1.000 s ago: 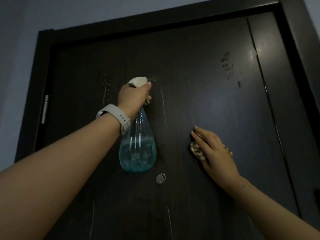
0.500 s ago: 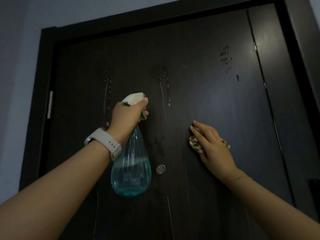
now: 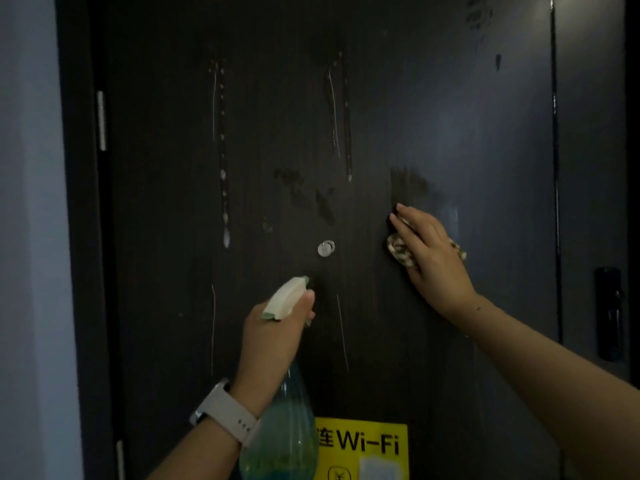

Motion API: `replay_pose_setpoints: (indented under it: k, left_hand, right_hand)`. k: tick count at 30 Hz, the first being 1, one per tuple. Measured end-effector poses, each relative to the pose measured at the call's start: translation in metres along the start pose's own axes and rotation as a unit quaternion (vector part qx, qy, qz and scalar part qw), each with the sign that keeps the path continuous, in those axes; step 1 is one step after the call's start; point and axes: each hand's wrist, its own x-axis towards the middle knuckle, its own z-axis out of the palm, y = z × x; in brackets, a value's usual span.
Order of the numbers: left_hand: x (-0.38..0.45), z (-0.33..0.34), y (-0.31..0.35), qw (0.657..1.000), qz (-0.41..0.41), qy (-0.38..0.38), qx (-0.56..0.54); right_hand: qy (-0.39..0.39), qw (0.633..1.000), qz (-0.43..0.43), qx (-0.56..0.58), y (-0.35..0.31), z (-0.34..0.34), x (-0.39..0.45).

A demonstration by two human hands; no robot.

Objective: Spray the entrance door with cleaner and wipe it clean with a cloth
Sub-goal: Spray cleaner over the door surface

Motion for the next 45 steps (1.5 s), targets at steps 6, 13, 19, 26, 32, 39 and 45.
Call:
replay_pose_setpoints:
  k: [6,13,19,26,32,39,45]
  left_hand:
    - [-0.017,0.011,-0.014,0.999,-0.028,-0.019,0.014]
    - [-0.017,0.005,-0.02,0.998,-0.031,-0.044,0.018]
    - [-0.012,0.006,-0.009,0.998,-0.002,-0.065,-0.005]
    - [-0.01,0.043,0.029,0.997,0.061,-0.034,-0.012]
    - [0.009,0.104,0.1,0.991,0.114,0.004,-0.065]
    - [0.061,0.181,0.215,0.973,0.202,0.01,-0.11]
    - [0.105,0.216,0.277,0.963,0.258,0.032,-0.077]
  right_hand:
    - [0.011,1.0,0.0,0.002,0.0,0.004,-0.002]
    - [0.006,1.0,0.005,0.002,-0.004,0.001,-0.002]
    - [-0.018,0.998,-0.049,-0.023,0.013,-0.033,0.005]
    - [0.052,0.993,-0.074,-0.077,0.087,-0.109,0.009]
    - [0.078,0.994,-0.016,-0.069,0.159,-0.137,0.019]
    - [0.086,0.995,-0.027,-0.032,0.176,-0.123,0.009]
    - [0.082,0.995,-0.033,-0.035,0.18,-0.121,0.006]
